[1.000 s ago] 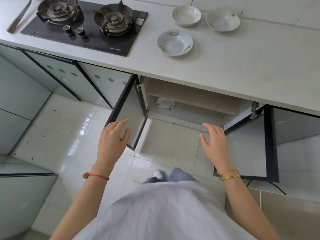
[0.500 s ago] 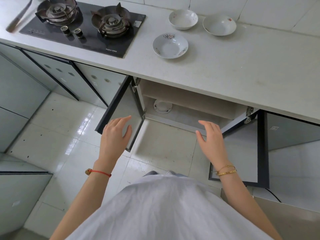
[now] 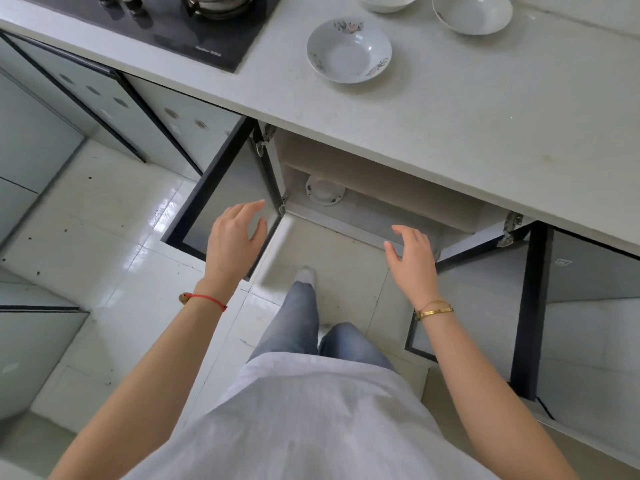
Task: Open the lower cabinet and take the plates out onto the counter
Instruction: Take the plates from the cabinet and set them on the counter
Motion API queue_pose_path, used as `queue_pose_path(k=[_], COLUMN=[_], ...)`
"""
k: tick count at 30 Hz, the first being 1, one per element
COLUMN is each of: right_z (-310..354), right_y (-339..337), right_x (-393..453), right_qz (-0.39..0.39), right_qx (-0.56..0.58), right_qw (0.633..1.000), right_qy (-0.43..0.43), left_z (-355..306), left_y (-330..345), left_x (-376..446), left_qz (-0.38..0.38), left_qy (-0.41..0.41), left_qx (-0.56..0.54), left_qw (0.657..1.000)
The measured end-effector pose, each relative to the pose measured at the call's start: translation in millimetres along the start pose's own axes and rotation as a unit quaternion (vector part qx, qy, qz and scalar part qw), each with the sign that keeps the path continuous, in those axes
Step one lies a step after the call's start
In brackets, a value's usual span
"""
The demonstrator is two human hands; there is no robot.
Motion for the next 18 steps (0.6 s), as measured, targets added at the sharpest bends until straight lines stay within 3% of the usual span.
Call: queue_pose_path(k=[7,18], right_z=[-59,-198], right_y=[111,331], right_x=[80,238], right_qz=[0.045,0.033], right_qx=[0.009,0.023], right_qw=[0.999,0.998], right_qy=[0.019,0.045], left_z=[53,180], left_y=[131,395], left_x=[56,153], left_qz=[0.045,0.082], left_qy=[-0.034,-0.030], left_qx=[-0.004,-0.025], left_qw=[0.998,0.996])
Point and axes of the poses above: each hand's wrist, its own x-axis towards the middle knuckle, its own y-axis out of the palm, z = x × y, the point moved 5 cm from there along x, towards the middle knuckle, and after that the axes turned 5 degrees about x, right-handed, at the moved point
